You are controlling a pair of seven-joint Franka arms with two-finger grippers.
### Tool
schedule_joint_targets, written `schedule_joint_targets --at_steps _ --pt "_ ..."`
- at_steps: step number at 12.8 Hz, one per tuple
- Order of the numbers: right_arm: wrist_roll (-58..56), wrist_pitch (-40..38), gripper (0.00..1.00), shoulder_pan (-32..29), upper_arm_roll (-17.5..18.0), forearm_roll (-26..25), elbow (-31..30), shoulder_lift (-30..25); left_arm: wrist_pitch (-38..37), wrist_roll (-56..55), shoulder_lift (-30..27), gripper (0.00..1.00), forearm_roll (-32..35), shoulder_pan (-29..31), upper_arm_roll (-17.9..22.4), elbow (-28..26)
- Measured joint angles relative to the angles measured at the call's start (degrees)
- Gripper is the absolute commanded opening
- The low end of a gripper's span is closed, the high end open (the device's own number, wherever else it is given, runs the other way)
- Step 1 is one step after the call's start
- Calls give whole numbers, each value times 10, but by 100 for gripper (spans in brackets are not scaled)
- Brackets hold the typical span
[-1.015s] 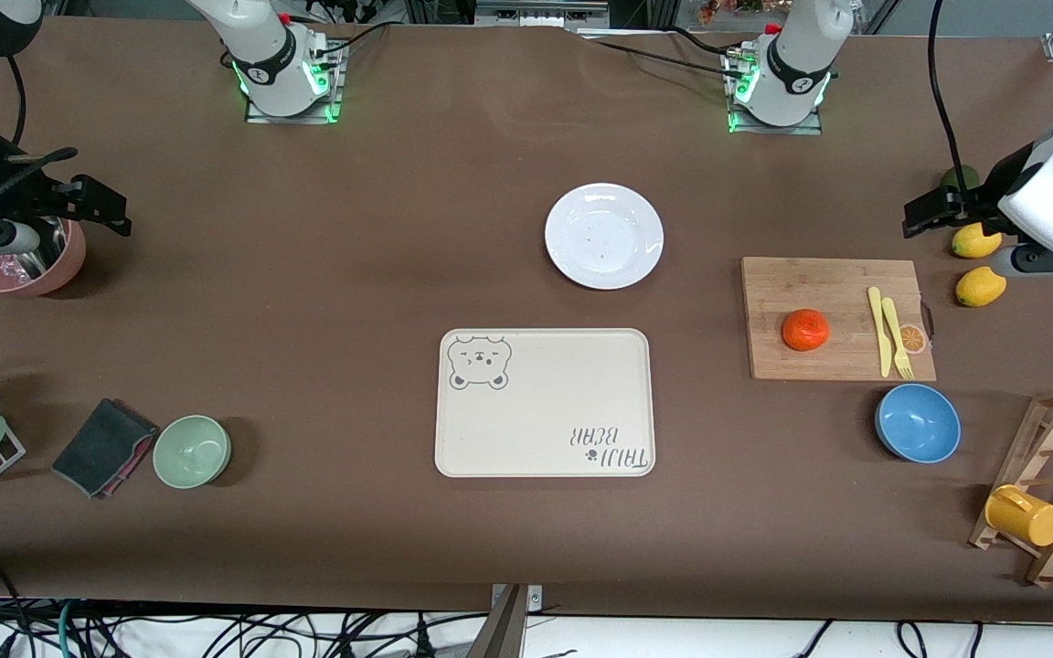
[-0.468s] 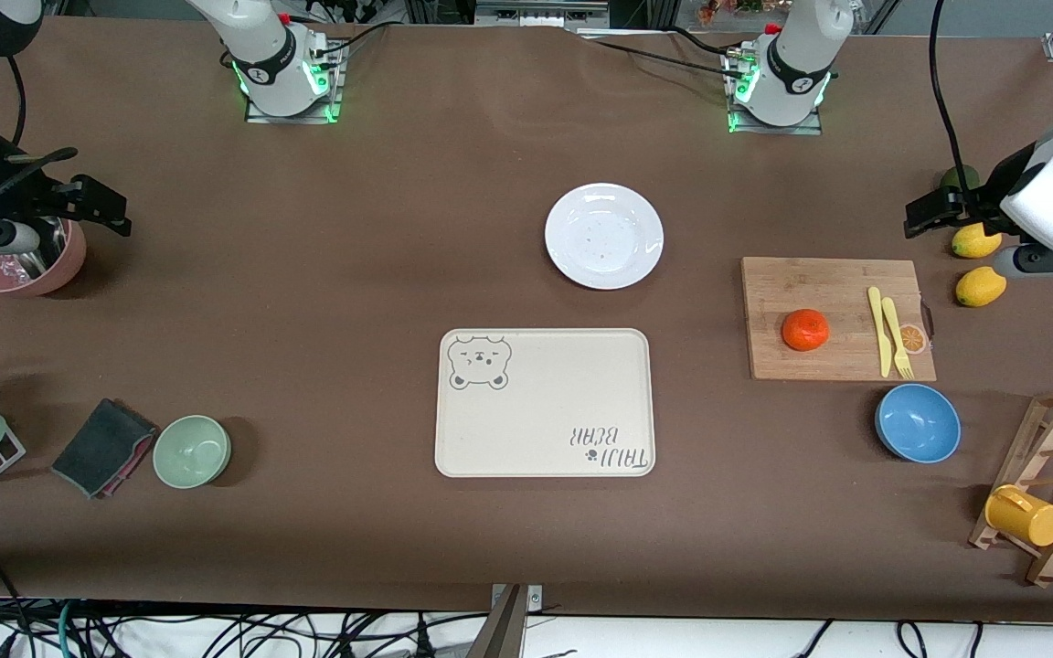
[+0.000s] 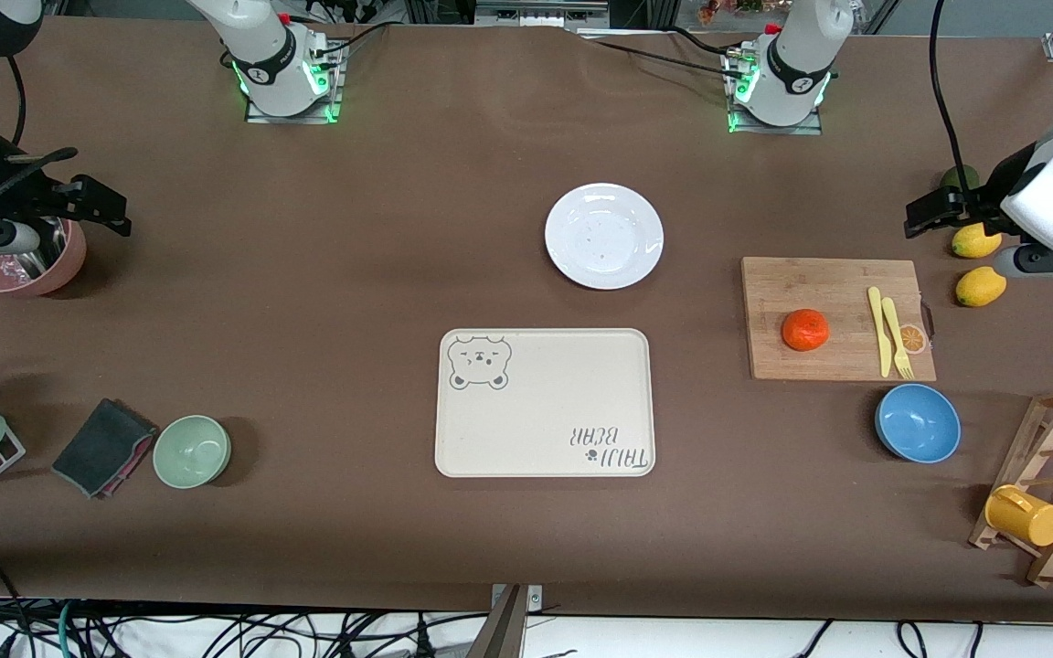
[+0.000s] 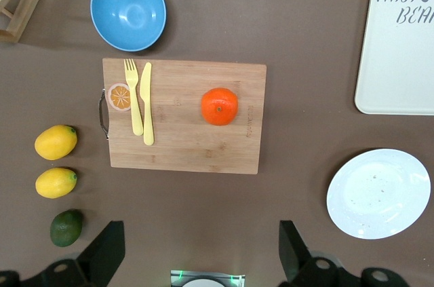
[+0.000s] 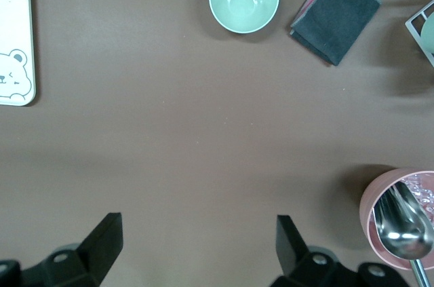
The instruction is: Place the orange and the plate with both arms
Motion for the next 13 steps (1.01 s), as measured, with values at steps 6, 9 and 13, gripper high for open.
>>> schedule_joint_targets --at_steps 6,9,13 --pt "0 0 100 0 0 0 0 0 0 0 0 100 0 0 0 0" --pt "0 0 100 0 0 0 0 0 0 0 0 100 0 1 1 0" --pt "0 0 100 0 0 0 0 0 0 0 15 100 0 1 1 0"
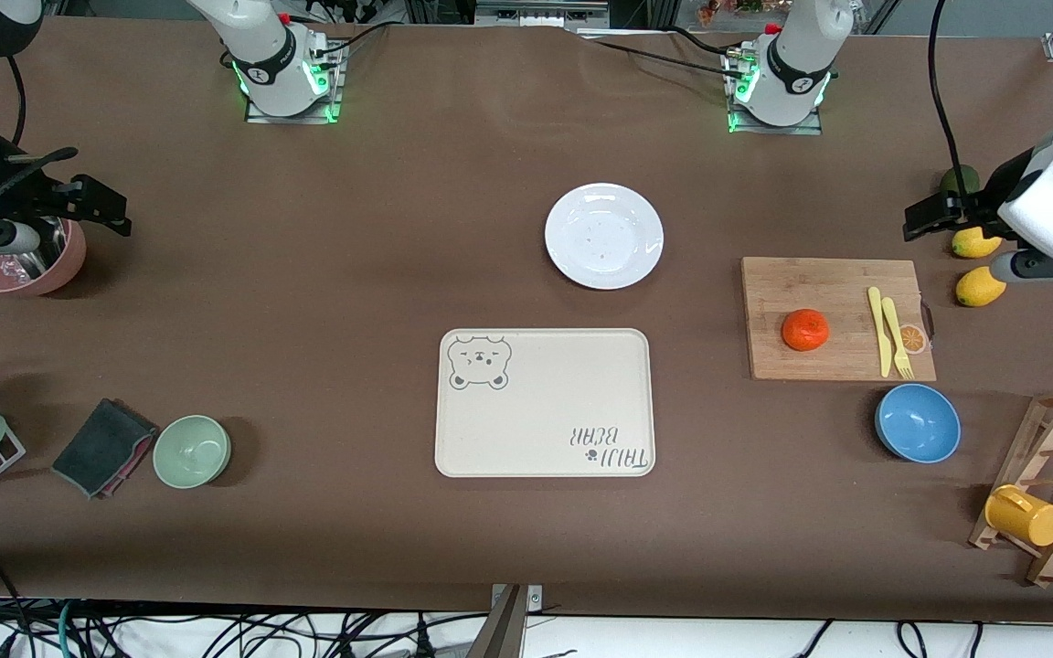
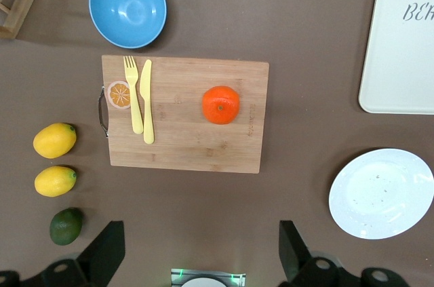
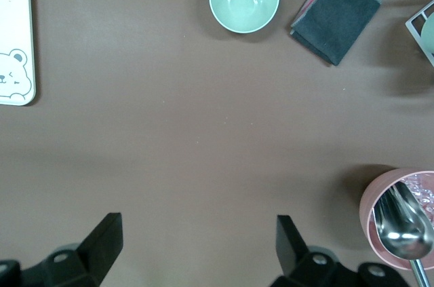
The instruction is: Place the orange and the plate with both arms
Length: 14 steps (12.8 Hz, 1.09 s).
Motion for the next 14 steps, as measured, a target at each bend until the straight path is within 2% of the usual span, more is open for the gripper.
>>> schedule_joint_targets --at_steps 7,11,14 --pt "0 0 100 0 0 0 0 0 41 0 73 100 -14 -2 -4 -18" --pt "0 1 100 1 1 0 0 0 165 1 94 100 -15 -2 -28 -106" --pt "0 1 100 1 1 0 0 0 252 18 94 100 -15 1 -28 -182"
